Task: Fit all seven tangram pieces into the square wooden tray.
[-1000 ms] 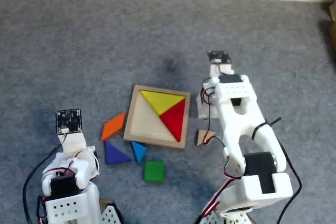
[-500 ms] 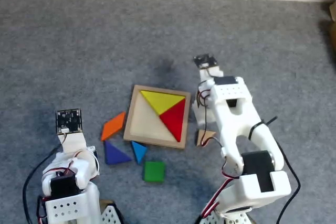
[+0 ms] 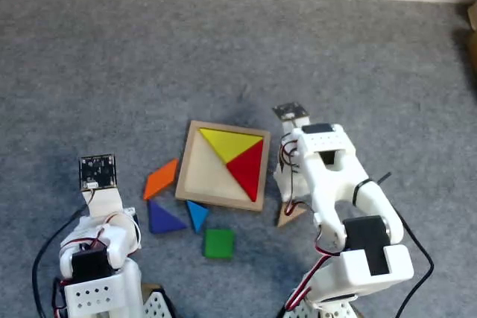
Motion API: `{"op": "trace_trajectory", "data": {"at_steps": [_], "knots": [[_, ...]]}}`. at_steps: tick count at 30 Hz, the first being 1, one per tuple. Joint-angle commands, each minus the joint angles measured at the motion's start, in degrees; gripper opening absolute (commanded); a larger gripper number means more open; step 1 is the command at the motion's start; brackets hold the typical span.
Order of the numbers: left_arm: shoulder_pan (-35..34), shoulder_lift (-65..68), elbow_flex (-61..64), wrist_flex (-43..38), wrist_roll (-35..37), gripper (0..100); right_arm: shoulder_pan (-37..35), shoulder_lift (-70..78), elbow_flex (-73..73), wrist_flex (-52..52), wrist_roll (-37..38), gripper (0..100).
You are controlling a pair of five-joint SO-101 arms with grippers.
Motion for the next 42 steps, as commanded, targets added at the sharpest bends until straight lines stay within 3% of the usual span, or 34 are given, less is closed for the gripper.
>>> {"op": "trace_trajectory", "data": {"at_steps": [1,12,21,29,42], "knots": [[-0.48,-0.40,1.10,0.35,0.44,1,-0.04,-2.51,-2.33,5.14,0.62,29.3],[-0.48,-0.40,1.10,0.35,0.44,1,-1.80,-19.65,-3.38,11.21,12.66,29.3],[-0.48,-0.40,1.10,0.35,0.44,1,-12.35,-20.00,8.13,10.51,19.78,29.3],[-0.48,-0.40,1.10,0.35,0.44,1,-14.37,-19.91,14.55,-0.48,20.31,29.3],[-0.48,-0.40,1.10,0.35,0.44,1,-14.37,-19.91,20.26,-8.66,20.31,28.6]]}}
